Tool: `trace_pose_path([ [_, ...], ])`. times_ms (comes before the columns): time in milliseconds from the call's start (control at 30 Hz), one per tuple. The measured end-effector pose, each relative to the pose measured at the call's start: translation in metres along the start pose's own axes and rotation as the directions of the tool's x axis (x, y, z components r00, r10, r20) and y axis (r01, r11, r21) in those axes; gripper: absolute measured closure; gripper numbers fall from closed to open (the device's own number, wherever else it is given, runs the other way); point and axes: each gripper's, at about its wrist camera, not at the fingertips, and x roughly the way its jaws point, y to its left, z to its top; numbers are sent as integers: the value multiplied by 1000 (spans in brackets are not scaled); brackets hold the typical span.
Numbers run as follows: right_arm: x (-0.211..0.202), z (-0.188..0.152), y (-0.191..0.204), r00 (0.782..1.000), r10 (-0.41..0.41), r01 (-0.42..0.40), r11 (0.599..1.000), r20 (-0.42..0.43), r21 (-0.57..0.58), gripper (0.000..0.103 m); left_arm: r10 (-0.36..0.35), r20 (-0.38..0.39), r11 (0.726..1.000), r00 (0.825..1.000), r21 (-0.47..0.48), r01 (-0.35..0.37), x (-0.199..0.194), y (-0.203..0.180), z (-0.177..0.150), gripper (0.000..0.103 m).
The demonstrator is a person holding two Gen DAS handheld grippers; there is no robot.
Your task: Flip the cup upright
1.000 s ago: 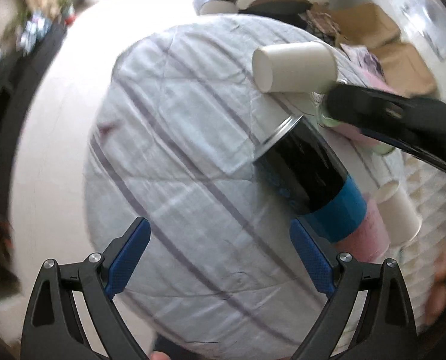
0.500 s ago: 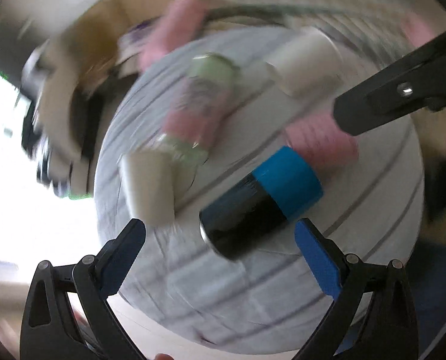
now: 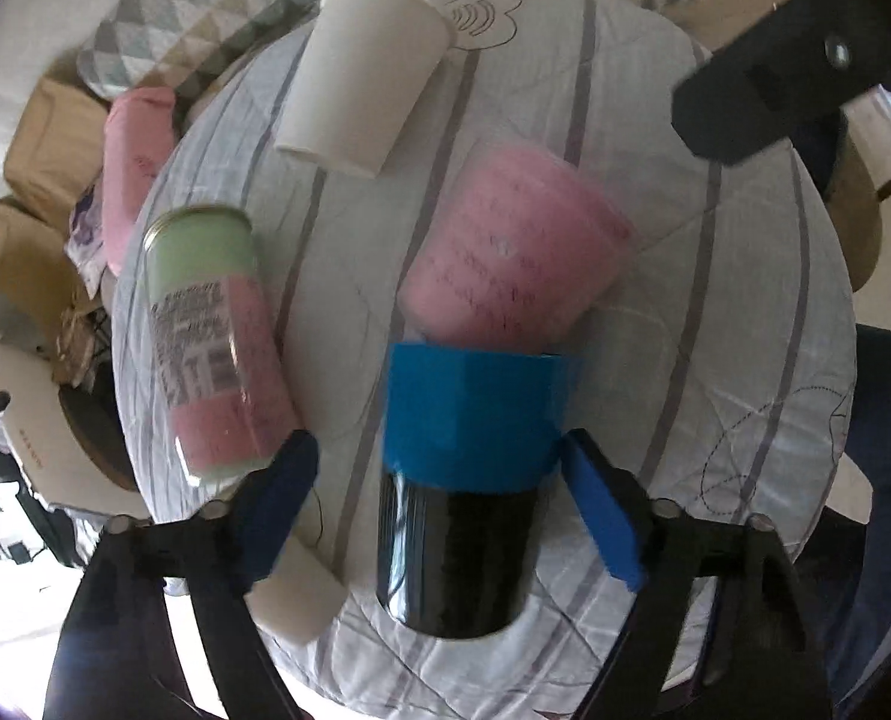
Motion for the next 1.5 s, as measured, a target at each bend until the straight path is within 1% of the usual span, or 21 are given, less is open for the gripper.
trace_pose_path([
  [33,1,-1,-1,1000,-1,1,1000,-2,6,21,-25,-4,1000,1000,-5,25,2,1,1,41],
  [233,5,-3,2,1000,-1,1,1000,-14,-2,21,-25,-1,998,1000,-50,25,-2,7,-8,42],
  [367,9,-2,11,999,-1,0,999,-37,-33,21,-16,31,984,999,-179,21,-13,16,-22,42],
  [467,11,-1,20,999,-3,-1,998,-54,-69,21,-4,72,949,997,-315,27,-20,27,-41,42],
  [500,11,-1,23,998,-4,0,997,-59,-80,21,2,84,933,997,-359,28,-21,30,-46,42],
  [567,12,-1,30,997,-1,-7,994,-73,-107,21,21,115,886,993,-462,35,-25,36,-60,42],
  [600,13,-2,33,997,-4,-6,993,-76,-120,21,38,139,852,990,-521,40,-28,39,-68,42],
  [633,14,-3,38,996,-10,-2,990,-85,-142,21,47,167,807,985,-587,61,-29,40,-78,42],
  [733,18,-6,47,994,-21,1,982,-105,-187,21,96,219,697,971,-712,91,-32,31,-107,42],
  [767,20,-8,50,993,-27,4,980,-111,-198,21,126,236,649,963,-754,100,-32,28,-118,42],
  [800,22,-10,53,993,-27,1,977,-118,-212,21,136,252,613,958,-781,119,-32,26,-126,42],
  [900,26,-13,59,991,-38,4,968,-132,-252,21,173,279,536,944,-831,148,-34,18,-143,42],
  [967,27,-16,66,990,-33,-6,960,-136,-280,21,198,285,517,938,-843,147,-37,5,-151,42],
  [1000,27,-18,69,990,-37,-5,956,-135,-295,21,198,285,512,938,-846,149,-39,0,-153,41],
  [1133,26,-20,81,991,-39,-8,940,-131,-341,21,199,282,474,939,-866,160,-35,-8,-155,40],
  [1167,25,-19,84,991,-39,-8,936,-126,-352,21,186,276,458,943,-874,165,-32,-10,-155,38],
  [1200,24,-18,89,991,-51,2,927,-121,-375,21,167,269,445,948,-879,171,-30,-13,-155,31],
  [1300,20,-16,102,992,-63,8,903,-114,-430,21,172,247,421,954,-893,155,-30,-22,-155,23],
  [1333,20,-15,105,991,-69,11,892,-113,-451,21,177,237,406,955,-902,148,-31,-25,-155,19],
  [1433,17,-14,115,990,-81,11,856,-113,-517,21,187,215,343,958,-929,142,-34,-33,-155,18],
  [1500,16,-12,122,988,-100,13,815,-119,-579,21,205,169,287,964,-952,105,-42,-39,-152,18],
])
